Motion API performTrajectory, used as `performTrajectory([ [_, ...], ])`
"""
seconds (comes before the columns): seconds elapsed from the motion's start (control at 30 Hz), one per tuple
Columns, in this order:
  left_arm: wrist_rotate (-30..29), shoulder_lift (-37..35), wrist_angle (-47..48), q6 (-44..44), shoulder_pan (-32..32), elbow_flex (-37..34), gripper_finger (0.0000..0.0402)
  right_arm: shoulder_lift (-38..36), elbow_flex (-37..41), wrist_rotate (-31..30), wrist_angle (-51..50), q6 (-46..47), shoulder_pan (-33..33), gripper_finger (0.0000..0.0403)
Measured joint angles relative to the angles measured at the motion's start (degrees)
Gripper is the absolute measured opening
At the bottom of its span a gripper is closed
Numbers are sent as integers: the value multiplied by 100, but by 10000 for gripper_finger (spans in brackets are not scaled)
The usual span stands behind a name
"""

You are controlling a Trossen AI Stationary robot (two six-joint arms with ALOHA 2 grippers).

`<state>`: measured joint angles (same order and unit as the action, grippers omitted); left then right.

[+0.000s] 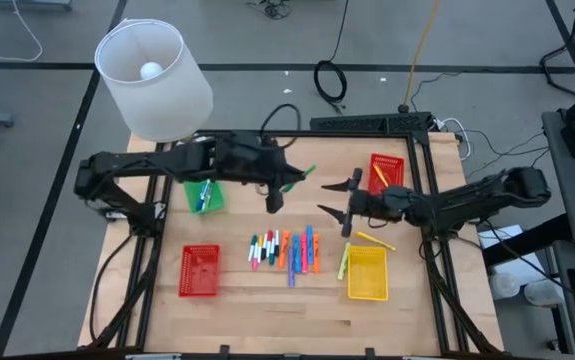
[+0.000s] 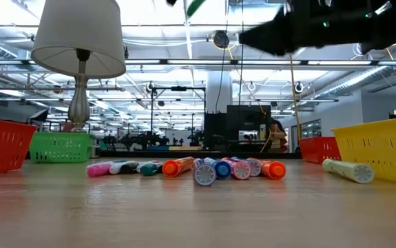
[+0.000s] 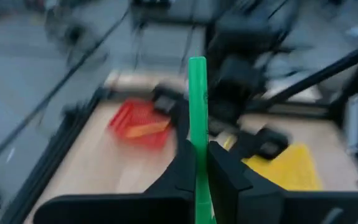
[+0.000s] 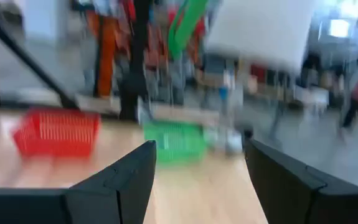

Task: Pick & Place Markers
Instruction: Put the green pen into the top red basket

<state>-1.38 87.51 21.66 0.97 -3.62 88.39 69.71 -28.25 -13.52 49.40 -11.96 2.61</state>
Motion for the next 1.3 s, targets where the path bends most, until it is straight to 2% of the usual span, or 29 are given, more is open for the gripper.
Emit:
performTrajectory([
  [0.13, 177, 32, -313, -267, 140, -1, 19, 382, -34, 446, 1484, -362, -27, 238],
  [0.23, 178, 56, -386, -343, 188, 1, 21, 592, -184, 678, 1821, -266, -159, 238],
  [0.47, 285, 68, -376, -365, 192, 1, 17, 1375, -932, 1626, 1773, 398, -541, 238],
  [0.6, 292, 65, -310, -365, 195, 1, 22, 1724, -1343, 1976, 1764, 436, -564, 238],
  [0.8, 495, 65, -157, -348, 195, 8, 15, 1830, -1713, 2048, 1674, 382, -560, 238],
  [1.03, 603, 63, -178, -354, 231, 8, 26, 1828, -2245, 2597, 1136, 476, -562, 237],
  [1.17, 607, 63, -166, -347, 236, 8, 18, 1832, -2396, 2575, 483, 371, -562, 215],
  [1.3, 601, 63, -131, -339, 236, 8, 19, 1830, -2396, 2572, 384, 203, -562, 163],
])
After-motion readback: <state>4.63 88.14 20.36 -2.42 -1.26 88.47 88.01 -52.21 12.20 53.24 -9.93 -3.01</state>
